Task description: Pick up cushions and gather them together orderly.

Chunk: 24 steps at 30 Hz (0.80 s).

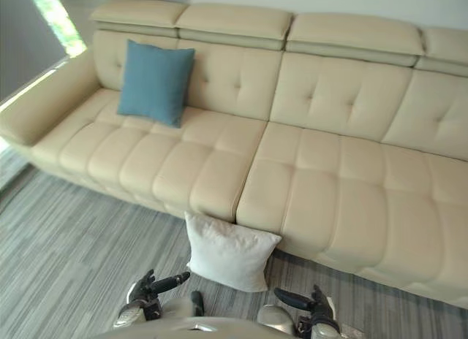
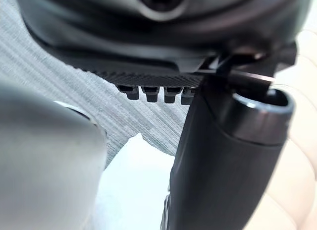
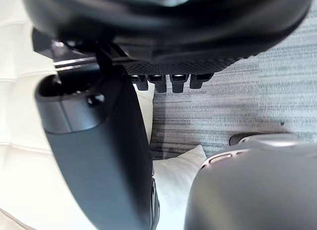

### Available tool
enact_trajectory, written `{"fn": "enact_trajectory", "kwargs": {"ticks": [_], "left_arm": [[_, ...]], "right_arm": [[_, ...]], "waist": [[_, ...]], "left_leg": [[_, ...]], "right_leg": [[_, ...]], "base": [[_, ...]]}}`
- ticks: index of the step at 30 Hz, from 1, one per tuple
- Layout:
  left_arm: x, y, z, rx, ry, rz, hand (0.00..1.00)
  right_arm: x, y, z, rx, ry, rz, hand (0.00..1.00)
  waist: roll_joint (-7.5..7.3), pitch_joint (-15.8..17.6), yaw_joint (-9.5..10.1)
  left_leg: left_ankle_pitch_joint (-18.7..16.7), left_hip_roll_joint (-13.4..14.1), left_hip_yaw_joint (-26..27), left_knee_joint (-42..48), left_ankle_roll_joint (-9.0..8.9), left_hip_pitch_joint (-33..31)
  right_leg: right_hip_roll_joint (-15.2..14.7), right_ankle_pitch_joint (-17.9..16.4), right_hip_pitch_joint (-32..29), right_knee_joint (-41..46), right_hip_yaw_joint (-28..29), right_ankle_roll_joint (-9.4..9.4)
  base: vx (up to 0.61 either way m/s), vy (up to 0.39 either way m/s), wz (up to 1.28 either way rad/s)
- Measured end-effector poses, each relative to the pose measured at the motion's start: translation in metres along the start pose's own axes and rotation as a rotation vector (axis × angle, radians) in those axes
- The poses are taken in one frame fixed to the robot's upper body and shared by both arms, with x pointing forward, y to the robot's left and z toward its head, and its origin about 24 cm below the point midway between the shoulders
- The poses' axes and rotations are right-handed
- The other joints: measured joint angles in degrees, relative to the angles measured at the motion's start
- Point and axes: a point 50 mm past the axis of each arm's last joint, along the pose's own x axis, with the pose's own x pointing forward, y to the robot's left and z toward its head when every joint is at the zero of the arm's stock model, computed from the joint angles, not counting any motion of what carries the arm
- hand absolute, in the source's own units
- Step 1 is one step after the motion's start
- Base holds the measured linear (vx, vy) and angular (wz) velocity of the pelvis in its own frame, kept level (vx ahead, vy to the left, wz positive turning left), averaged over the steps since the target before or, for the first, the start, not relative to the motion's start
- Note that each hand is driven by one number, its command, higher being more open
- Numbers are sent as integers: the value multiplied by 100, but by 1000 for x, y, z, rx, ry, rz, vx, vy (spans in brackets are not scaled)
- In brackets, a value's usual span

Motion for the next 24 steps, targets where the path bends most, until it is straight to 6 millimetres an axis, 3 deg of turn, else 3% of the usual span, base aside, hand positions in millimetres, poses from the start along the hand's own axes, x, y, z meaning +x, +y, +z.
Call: {"fn": "enact_trajectory", "kwargs": {"ticks": [4,8,10,15,19,24], "left_arm": [[-1,-5,-7,41,29,-23,100],[0,-10,-6,85,30,-49,100],[0,-12,-6,102,29,-60,100],[-1,-12,-11,108,49,-67,100],[-1,-11,-8,106,39,-67,100],[1,-10,8,72,-27,-47,100]], "right_arm": [[4,8,17,-1,-44,27,100],[6,20,27,-6,-71,68,100],[6,20,24,-15,-55,70,100],[8,14,21,-16,-35,49,100],[8,12,19,-3,-31,29,100],[6,20,23,13,-51,38,100]], "waist": [[123,67,35],[186,108,-25],[221,84,-8],[264,114,-6],[188,184,17],[100,384,156]], "left_leg": [[-76,-120,581,-409,122,689],[-76,-105,602,-592,121,966],[-62,-57,448,-590,99,920],[81,39,285,-630,-77,786],[170,175,122,-573,-139,742],[140,430,-47,325,-172,68]], "right_leg": [[-219,78,-263,867,53,122],[-353,142,-635,1799,-487,43],[-234,32,-398,1336,-625,-129],[62,38,260,-51,-913,-132],[204,107,472,-283,-1136,-231],[332,172,243,-196,-1237,-332]], "base": [[148,160,-70],[73,-5,-23],[63,-128,13],[19,-163,9],[-46,-109,27],[-111,-82,10]]}}
